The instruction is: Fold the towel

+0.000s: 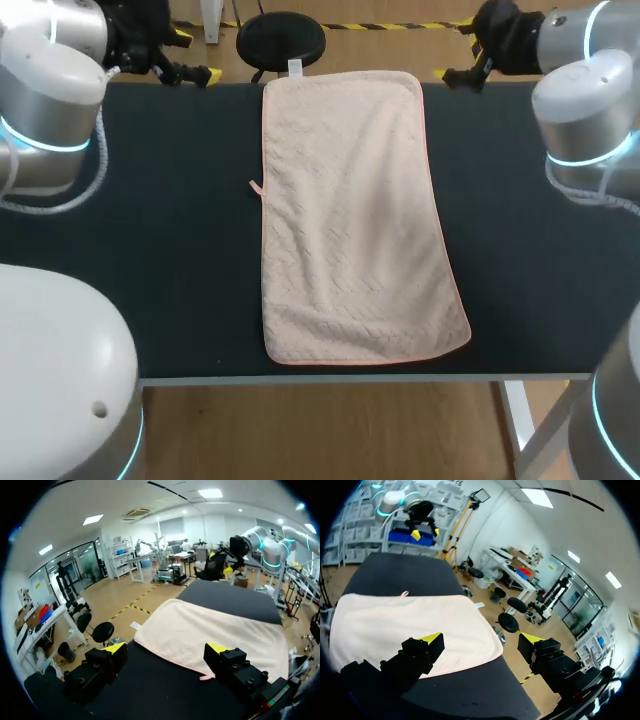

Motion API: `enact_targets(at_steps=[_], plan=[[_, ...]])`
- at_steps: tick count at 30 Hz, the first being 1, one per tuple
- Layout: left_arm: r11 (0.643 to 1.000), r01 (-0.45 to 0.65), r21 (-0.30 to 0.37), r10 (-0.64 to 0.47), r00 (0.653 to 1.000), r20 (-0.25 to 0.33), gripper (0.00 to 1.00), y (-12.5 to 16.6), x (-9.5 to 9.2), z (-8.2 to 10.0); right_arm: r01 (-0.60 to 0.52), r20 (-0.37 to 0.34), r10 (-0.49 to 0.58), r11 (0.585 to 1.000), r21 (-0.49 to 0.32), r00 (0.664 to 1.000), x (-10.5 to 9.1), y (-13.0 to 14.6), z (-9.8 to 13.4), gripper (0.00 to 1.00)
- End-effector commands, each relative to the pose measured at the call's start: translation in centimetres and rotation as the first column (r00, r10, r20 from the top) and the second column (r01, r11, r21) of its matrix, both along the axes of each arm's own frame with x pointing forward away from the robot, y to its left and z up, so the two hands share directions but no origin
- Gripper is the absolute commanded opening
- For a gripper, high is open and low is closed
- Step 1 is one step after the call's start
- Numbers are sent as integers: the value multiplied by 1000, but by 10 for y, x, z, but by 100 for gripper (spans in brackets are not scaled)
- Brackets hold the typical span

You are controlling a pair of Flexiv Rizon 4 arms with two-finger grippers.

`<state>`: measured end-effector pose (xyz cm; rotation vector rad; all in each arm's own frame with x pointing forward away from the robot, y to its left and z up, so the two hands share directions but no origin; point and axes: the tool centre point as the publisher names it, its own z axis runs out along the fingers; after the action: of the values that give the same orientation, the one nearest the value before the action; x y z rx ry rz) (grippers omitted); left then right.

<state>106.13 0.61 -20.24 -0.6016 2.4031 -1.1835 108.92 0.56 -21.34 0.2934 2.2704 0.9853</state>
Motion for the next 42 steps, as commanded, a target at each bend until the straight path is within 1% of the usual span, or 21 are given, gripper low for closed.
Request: enact_targets(at_steps=[1, 2, 17, 18, 20, 21, 22, 23, 26, 28, 31, 32, 33, 35, 38, 39, 40, 41, 42], plan=[[918, 303, 256, -258, 946, -195, 100, 3, -5, 5, -354, -265, 241, 726, -589, 934, -4, 1, 9, 100], [918, 303, 256, -258, 946, -195, 100, 3, -5, 5, -353, -255, 248, 736, -577, 935, -4, 2, 10, 100], [918, 303, 256, -258, 946, -195, 100, 3, -5, 5, -353, -255, 248, 736, -577, 935, -4, 2, 10, 100], [897, 325, 298, -269, 939, -215, 100, -5, -3, -1, -353, -255, 248, 736, -577, 935, -4, 2, 10, 100], [868, 373, 328, -307, 922, -237, 100, -18, -4, -12, -349, -261, 237, 731, -587, 936, -7, 4, 8, 100], [850, 386, 360, -311, 917, -250, 100, -24, -6, -18, -343, -263, 228, 738, -582, 937, -10, 6, 7, 100], [849, 395, 352, -315, 911, -265, 100, -28, -7, -24, -326, -270, 200, 739, -590, 942, -13, 6, 5, 100], [850, 402, 340, -320, 908, -271, 100, -32, -9, -31, -323, -272, 192, 729, -604, 943, -16, 7, 2, 100], [862, 412, 295, -319, 893, -317, 100, -44, -13, -53, -305, -300, 140, 724, -619, 943, -25, 8, -8, 100], [872, 405, 276, -306, 889, -340, 100, -50, -17, -66, -285, -309, 108, 737, -613, 945, -28, 8, -14, 100], [877, 404, 259, -295, 879, -374, 100, -55, -22, -84, -255, -319, 61, 746, -614, 946, -32, 8, -25, 100], [875, 406, 263, -293, 878, -380, 100, -56, -24, -90, -253, -330, 46, 742, -620, 943, -33, 9, -29, 100], [871, 415, 264, -297, 872, -390, 100, -57, -25, -94, -257, -338, 36, 728, -636, 940, -34, 10, -33, 100], [862, 428, 273, -298, 862, -411, 100, -57, -27, -101, -265, -351, 37, 732, -628, 936, -34, 11, -40, 100], [843, 445, 302, -294, 852, -433, 100, -56, -27, -106, -279, -368, 24, 699, -658, 930, -36, 13, -45, 100], [838, 449, 309, -295, 850, -437, 100, -55, -27, -106, -293, -379, 29, 688, -664, 925, -36, 13, -47, 100], [836, 454, 307, -304, 850, -430, 100, -55, -27, -106, -295, -372, 36, 682, -669, 928, -36, 13, -47, 100], [836, 454, 307, -304, 850, -430, 100, -55, -27, -106, -309, -372, 59, 685, -660, 926, -38, 12, -47, 100], [836, 454, 307, -304, 850, -430, 100, -55, -27, -106, -309, -372, 59, 685, -660, 926, -38, 12, -47, 100]])
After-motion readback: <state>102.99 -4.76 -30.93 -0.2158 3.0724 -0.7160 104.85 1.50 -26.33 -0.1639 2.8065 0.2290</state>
